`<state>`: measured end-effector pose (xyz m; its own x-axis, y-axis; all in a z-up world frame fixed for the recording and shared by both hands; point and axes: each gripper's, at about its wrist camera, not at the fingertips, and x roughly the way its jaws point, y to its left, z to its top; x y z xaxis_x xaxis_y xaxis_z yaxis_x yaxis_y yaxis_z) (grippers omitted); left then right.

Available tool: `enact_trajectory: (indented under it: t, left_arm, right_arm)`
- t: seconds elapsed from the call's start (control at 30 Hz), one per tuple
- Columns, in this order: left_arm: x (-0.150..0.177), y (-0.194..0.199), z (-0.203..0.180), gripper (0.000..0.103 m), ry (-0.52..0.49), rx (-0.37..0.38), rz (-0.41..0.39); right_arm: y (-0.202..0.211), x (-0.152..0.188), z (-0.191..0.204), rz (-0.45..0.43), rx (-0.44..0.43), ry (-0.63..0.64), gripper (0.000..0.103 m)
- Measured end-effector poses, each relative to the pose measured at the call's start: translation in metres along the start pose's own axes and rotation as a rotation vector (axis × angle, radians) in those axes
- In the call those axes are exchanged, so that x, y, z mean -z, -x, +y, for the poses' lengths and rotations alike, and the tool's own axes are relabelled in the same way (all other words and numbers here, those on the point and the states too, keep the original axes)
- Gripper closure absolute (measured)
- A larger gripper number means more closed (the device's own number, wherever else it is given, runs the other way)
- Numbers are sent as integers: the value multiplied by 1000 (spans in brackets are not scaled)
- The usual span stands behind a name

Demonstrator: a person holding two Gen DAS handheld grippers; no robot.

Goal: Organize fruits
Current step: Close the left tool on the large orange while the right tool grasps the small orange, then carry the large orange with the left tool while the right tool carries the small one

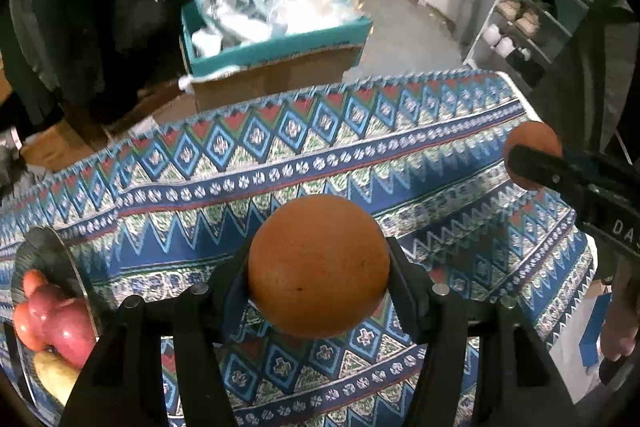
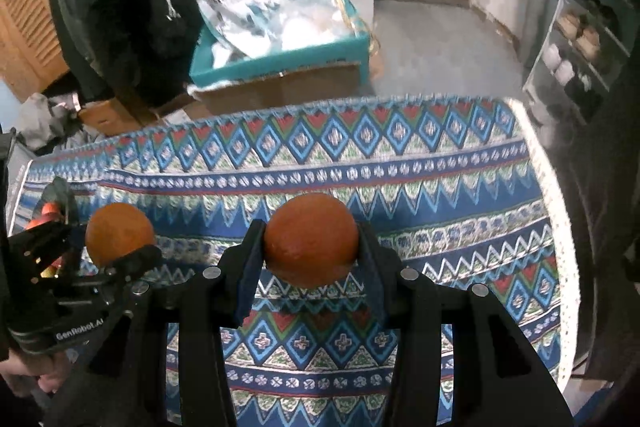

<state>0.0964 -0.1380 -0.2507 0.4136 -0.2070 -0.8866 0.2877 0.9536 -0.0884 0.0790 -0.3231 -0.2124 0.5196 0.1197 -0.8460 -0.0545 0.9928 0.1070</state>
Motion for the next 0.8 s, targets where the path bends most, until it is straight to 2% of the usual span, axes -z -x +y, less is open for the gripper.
enact_trajectory:
  t: [0.4, 0.8]
  left_arm:
    - [-3, 67, -11, 40, -40, 21, -123]
    - [4, 110, 1, 40, -35, 17, -178]
  right_arm:
    - [53, -9, 25, -99, -15, 48, 58]
    - [81, -9, 42, -142, -56, 73, 58]
